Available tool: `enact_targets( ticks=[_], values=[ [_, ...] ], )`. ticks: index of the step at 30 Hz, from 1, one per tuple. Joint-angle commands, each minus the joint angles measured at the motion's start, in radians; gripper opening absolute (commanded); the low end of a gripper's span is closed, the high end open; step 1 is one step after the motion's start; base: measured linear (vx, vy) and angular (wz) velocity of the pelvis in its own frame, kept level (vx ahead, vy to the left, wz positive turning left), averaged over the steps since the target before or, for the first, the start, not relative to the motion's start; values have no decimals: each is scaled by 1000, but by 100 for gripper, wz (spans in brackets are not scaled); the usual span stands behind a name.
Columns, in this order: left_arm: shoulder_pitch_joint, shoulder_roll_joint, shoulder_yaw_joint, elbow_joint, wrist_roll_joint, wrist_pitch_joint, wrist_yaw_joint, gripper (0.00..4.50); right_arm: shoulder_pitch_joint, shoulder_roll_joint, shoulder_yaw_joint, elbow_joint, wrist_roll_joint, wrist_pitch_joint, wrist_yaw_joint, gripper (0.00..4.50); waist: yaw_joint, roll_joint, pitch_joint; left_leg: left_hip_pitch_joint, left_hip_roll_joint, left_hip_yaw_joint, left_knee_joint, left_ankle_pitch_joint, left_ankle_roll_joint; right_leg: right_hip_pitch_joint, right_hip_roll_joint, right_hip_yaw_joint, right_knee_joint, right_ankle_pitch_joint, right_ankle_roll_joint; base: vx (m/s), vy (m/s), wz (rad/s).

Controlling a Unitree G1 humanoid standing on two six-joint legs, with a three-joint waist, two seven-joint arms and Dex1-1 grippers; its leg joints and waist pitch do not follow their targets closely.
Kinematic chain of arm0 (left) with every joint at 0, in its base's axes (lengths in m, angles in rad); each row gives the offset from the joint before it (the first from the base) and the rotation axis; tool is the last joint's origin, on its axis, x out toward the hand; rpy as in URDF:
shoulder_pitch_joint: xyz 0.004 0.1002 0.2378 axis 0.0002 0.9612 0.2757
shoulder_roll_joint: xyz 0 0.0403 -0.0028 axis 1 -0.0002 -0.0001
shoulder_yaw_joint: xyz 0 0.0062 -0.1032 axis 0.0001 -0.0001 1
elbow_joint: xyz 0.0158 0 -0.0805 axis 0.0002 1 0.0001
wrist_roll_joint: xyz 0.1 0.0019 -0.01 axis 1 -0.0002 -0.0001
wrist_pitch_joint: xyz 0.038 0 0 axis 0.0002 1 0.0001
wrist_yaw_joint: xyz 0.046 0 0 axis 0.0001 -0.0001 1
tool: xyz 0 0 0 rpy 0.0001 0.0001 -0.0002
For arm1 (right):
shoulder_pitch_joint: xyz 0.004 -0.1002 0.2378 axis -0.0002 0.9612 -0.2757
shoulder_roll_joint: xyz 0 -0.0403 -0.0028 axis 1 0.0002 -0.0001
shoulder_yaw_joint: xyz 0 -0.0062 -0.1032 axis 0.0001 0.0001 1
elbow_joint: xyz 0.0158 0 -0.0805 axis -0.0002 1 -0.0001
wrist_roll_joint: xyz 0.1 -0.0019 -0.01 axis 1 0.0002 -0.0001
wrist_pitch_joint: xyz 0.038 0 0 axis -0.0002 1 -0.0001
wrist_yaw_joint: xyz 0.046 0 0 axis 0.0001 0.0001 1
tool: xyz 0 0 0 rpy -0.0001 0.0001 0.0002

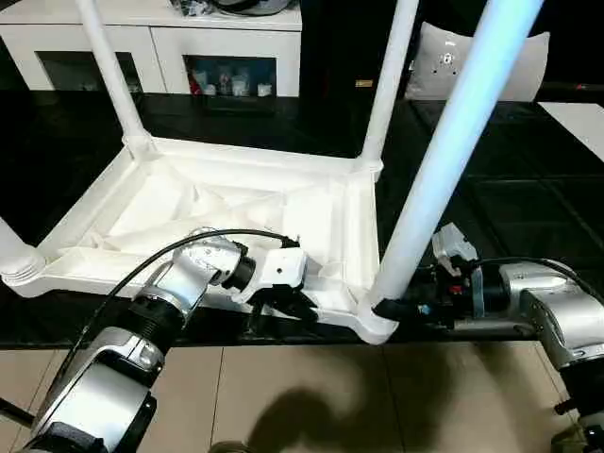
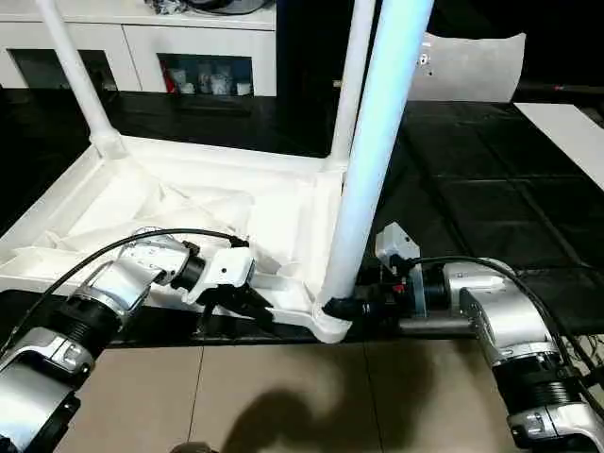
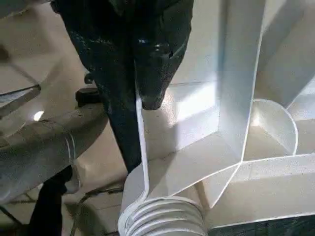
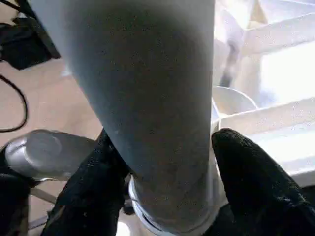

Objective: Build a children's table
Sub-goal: Rotate leg to tighten

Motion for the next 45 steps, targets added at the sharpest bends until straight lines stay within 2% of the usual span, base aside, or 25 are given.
enact_targets(
  ticks=[1,3,5,10,12,15,17,19,20,22,23,25,26,28,30,31,33,35,37,39,40,41,42,43,45],
  values=[
    [9,-9,-44,-27,9,-15,-46,0,-8,-16,3,-20,20,14,12,247,-3,-19,-68,-3,20,14,-58,-116,80,60,-54,40,-62,-118,-231,0,0,0],
    [11,-12,-35,-29,-2,-5,-51,0,-5,-15,-1,-26,34,27,18,216,-3,-19,-68,-4,20,14,-58,-114,78,60,-53,40,-62,-121,-231,0,0,0],
    [19,-25,-12,-50,-37,44,-55,0,5,-8,-15,-44,56,51,18,212,-2,-16,-69,-4,20,13,-58,-112,74,60,-54,40,-61,-118,-232,0,0,0],
    [24,-53,15,-55,-39,120,28,0,34,44,-53,-96,99,115,-64,208,-3,-15,-68,-4,19,13,-58,-108,75,60,-52,40,-62,-108,-232,0,0,0],
    [26,-58,18,-54,-22,145,75,0,36,84,-69,-102,87,130,-156,207,-8,-17,-65,-7,16,12,-62,-127,61,61,-52,37,-68,-161,-214,0,0,0],
    [17,-81,46,-45,-12,220,179,0,16,151,-82,-89,28,154,-337,207,-22,-15,-59,-6,11,10,-70,-173,13,57,-55,37,-87,-340,-147,-17,-4,-2],
    [12,-97,64,-49,-13,262,229,0,3,181,-91,-83,3,181,-419,206,-33,-14,-60,-6,10,8,-72,-176,4,57,-54,38,-88,-353,-136,0,0,0],
    [1,-129,97,-49,-15,325,321,0,-19,232,-106,-79,-28,238,-543,206,-46,-13,-61,-7,10,8,-71,-171,-1,55,-49,39,-84,-320,-147,0,0,0],
    [-8,-155,123,-46,-24,360,379,0,-36,264,-110,-65,-66,253,-634,205,-53,-16,-62,-9,8,7,-70,-165,-1,57,-49,37,-85,-309,-151,0,0,0],
    [-18,-184,147,-38,-31,388,444,0,-60,300,-120,-36,-104,267,-741,205,-64,-15,-61,-11,4,10,-68,-156,-5,56,-47,38,-84,-300,-155,0,0,0],
    [-21,-193,154,-36,-34,396,464,0,-68,311,-124,-26,-116,270,-776,205,-63,-15,-65,-7,4,10,-66,-154,0,56,-49,38,-87,-299,-153,0,0,0],
    [-29,-236,179,-32,-36,422,545,0,-99,369,-151,18,-122,220,-876,205,-68,-13,-66,-10,5,11,-65,-131,5,56,-48,41,-80,-238,-168,0,0,0],
    [-28,-242,181,-36,-36,428,557,0,-102,380,-159,22,-112,206,-884,255,-66,-13,-67,-6,3,13,-63,-127,12,56,-48,41,-81,-219,-174,0,0,0],
    [-30,-252,174,-41,-27,428,571,0,-109,394,-171,31,-110,184,-901,268,-62,-11,-72,-9,4,13,-63,-91,31,62,-46,41,-75,-148,-184,0,0,0],
    [-30,-255,168,-46,-21,420,573,0,-108,396,-173,22,-110,176,-883,274,-60,-10,-73,-9,4,13,-61,-56,51,64,-43,40,-66,-66,-203,0,0,0],
    [-24,-250,169,-56,-26,411,559,0,-99,380,-155,11,-121,154,-848,304,-58,-6,-74,-8,5,14,-60,-44,59,65,-44,40,-62,-28,-216,0,0,0],
    [-21,-245,166,-62,-27,407,553,0,-94,370,-147,7,-127,146,-836,313,-57,-8,-74,-7,5,16,-59,-46,74,67,-44,40,-61,2,-232,0,0,0],
    [-12,-220,152,-67,-21,385,523,0,-80,332,-144,-3,-113,129,-773,318,-57,-8,-72,-7,5,17,-59,-64,79,67,-46,40,-65,-20,-233,0,0,0],
    [-9,-203,142,-64,-15,378,499,0,-68,292,-128,-7,-110,112,-711,355,-55,-10,-70,-8,5,17,-60,-80,80,69,-47,40,-68,-51,-228,0,0,0],
    [-7,-187,129,-63,-10,363,466,0,-58,255,-117,-7,-111,84,-655,357,-53,-9,-69,-7,6,18,-60,-98,79,68,-47,41,-71,-76,-220,0,0,0],
    [-5,-179,122,-63,-8,354,450,0,-54,241,-114,-6,-110,72,-634,382,-53,-9,-69,-7,7,17,-60,-103,78,67,-49,41,-73,-94,-216,0,0,0],
    [-4,-166,114,-62,-5,339,426,0,-50,219,-115,-5,-105,59,-595,382,-52,-5,-69,-6,7,17,-60,-104,78,66,-48,41,-73,-96,-217,0,0,0],
    [-4,-166,114,-62,-5,339,426,0,-50,219,-115,-5,-105,59,-595,396,-52,-7,-69,-6,8,17,-60,-105,78,66,-48,41,-73,-95,-217,0,0,0],
    [-5,-138,98,-55,2,303,374,0,-44,162,-112,1,-98,34,-505,405,-49,-3,-72,-6,10,14,-60,-107,78,67,-49,39,-71,-83,-223,0,0,0],
    [-5,-117,83,-50,9,270,334,0,-40,120,-104,5,-98,18,-442,427,-48,-6,-71,-7,10,16,-58,-105,88,68,-47,41,-67,-55,-235,0,0,0]
  ],
)
